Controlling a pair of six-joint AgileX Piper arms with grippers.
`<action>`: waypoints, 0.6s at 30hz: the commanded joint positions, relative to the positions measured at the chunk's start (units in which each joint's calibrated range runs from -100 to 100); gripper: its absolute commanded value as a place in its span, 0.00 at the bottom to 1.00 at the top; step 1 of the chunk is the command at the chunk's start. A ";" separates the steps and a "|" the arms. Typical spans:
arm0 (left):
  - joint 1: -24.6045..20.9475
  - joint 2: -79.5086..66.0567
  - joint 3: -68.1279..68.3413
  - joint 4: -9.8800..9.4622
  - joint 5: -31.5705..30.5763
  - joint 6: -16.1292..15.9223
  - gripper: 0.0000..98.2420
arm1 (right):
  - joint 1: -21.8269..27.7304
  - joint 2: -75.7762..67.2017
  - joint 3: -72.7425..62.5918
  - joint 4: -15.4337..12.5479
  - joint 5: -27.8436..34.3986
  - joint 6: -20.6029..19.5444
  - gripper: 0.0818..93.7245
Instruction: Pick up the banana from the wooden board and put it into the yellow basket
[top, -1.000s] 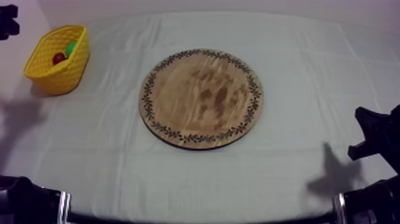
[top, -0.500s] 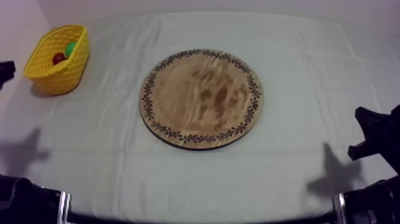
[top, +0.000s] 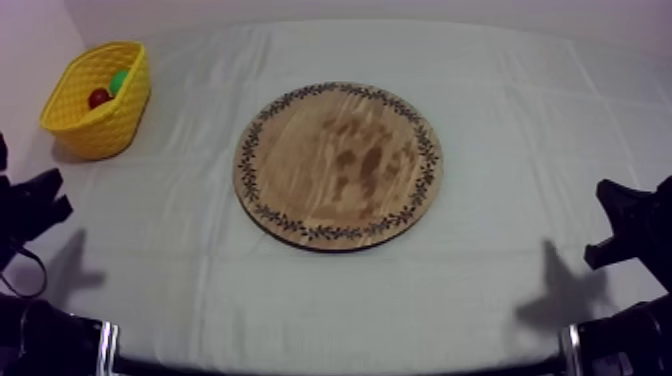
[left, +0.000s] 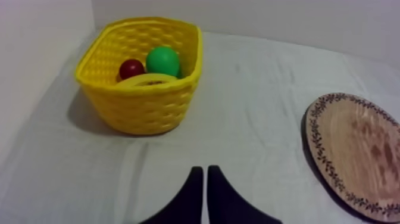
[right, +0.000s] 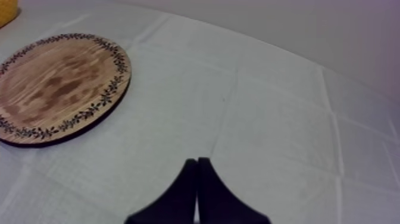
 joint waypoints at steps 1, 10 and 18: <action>0.25 -1.77 3.30 -0.36 -0.56 -0.65 0.00 | 0.00 0.03 -0.03 0.00 -0.01 -0.01 0.00; 0.85 -8.61 4.60 -4.83 0.60 1.32 0.00 | 0.00 0.03 -0.03 0.00 -0.01 -0.01 0.00; 0.89 -12.21 5.32 -5.59 -0.89 6.42 0.00 | 0.00 0.03 -0.03 0.00 -0.01 -0.01 0.00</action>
